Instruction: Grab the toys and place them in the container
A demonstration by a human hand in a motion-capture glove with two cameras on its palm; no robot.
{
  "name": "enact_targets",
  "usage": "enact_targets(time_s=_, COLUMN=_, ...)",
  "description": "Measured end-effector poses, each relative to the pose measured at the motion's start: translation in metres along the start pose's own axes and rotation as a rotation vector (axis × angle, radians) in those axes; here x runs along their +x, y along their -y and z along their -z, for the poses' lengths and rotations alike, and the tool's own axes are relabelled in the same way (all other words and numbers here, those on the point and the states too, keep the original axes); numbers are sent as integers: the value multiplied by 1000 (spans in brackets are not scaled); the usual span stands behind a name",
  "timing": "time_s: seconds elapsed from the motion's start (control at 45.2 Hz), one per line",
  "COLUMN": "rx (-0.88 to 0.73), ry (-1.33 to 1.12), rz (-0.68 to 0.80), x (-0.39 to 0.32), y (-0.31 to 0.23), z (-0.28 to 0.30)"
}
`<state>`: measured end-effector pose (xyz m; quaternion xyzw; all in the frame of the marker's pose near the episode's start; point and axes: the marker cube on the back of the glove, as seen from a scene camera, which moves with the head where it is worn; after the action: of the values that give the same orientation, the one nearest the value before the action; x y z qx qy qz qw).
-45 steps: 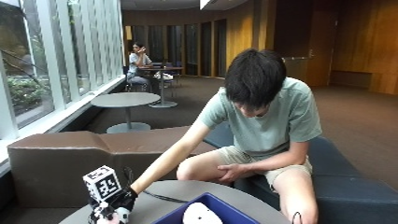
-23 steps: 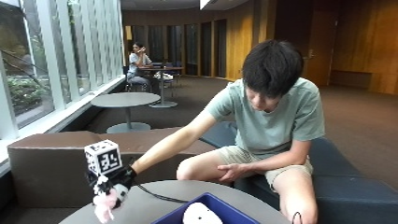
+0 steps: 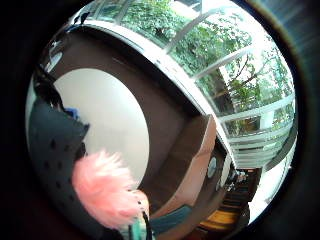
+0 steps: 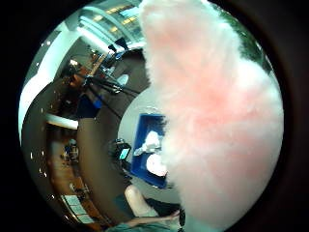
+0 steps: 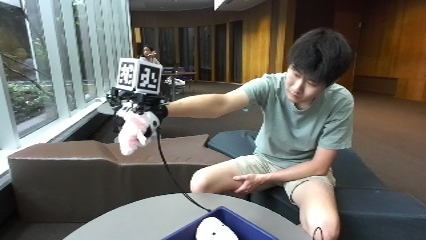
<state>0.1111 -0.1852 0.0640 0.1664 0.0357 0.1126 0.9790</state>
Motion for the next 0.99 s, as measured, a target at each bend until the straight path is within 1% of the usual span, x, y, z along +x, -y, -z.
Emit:
enact_targets(time_s=0.088, rx=18, ry=41, rz=46, x=-52, y=-6, z=25)
enact_targets(time_s=0.155, rx=23, ry=75, rz=86, x=-93, y=-9, z=33)
enact_targets(time_s=0.309, rx=0, ry=89, rz=169, x=-172, y=-21, z=21)
enact_targets(time_s=0.442, rx=-22, ry=89, rz=212, x=-223, y=-29, z=6)
enact_targets(time_s=0.597, rx=-60, ry=98, rz=203, x=-250, y=-23, z=-8)
enact_targets(time_s=0.884, rx=-217, ry=109, rz=164, x=-258, y=-25, z=-45)
enact_targets(time_s=0.928, rx=-260, ry=114, rz=154, x=-259, y=-28, z=-53)
enact_targets(time_s=0.995, rx=-383, ry=125, rz=148, x=-260, y=-33, z=-70)
